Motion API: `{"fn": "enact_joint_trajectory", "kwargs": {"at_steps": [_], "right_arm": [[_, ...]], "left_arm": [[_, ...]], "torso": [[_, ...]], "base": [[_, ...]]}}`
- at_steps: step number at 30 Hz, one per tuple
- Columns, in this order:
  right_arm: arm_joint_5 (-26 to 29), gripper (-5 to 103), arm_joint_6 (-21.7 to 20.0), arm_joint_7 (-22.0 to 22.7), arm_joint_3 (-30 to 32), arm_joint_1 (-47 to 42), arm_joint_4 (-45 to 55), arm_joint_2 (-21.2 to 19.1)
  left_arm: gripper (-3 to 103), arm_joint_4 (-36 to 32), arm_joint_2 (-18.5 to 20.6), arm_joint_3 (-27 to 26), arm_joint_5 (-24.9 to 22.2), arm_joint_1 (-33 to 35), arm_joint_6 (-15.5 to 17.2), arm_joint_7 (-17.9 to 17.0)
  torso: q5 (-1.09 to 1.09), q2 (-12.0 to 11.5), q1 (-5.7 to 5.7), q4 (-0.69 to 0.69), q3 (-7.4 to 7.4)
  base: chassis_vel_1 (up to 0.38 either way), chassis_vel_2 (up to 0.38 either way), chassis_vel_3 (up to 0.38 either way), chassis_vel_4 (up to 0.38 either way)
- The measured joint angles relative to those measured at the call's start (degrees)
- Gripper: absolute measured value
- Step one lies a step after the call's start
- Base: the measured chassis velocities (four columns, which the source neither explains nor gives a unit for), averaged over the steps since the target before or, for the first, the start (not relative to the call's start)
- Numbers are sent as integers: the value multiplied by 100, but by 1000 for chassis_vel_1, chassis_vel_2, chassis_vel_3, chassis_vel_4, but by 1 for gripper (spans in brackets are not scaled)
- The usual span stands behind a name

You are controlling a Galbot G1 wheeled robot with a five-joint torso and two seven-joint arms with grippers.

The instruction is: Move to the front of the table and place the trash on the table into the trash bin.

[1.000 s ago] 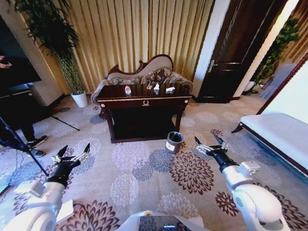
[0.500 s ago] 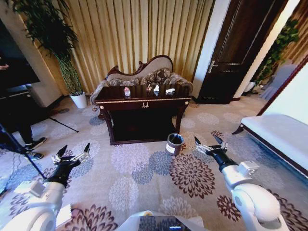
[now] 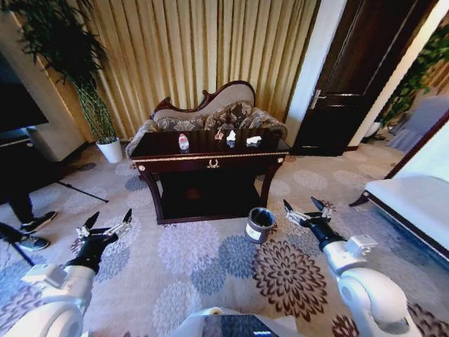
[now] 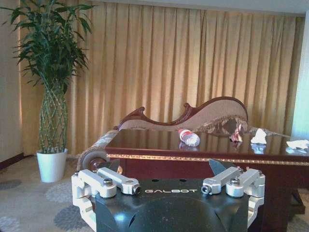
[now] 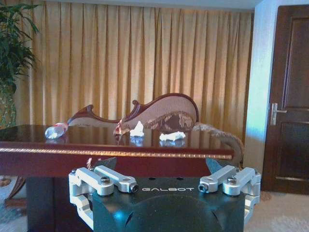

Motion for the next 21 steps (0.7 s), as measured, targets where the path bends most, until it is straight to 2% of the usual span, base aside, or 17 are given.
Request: {"fn": "enact_joint_trajectory", "kwargs": {"at_steps": [4,11,14,17,21], "right_arm": [[-3,100,28,-7,0,-13,-2,-2],[-6,100,30,-10,-16,-8,1,-9],[-10,100,31,-12,-22,-5,1,-11],[-12,100,31,-13,-24,-6,2,-10],[-18,100,31,-18,-28,-7,1,-7]], "left_arm": [[100,0,-9,7,8,12,-5,2],[100,0,-21,21,39,26,-11,5],[100,0,-27,40,66,28,-19,5],[100,0,-29,63,87,26,-24,6],[100,0,-29,82,98,19,-26,6]], "torso": [[5,1,-3,2,-1],[2,2,-3,0,-1],[7,1,-3,1,0],[-1,1,-2,1,0],[5,1,-2,1,0]], "base": [[-259,273,282,-271],[-306,269,314,-287],[-353,351,356,-386],[-366,366,353,-408],[-357,418,369,-408]]}}
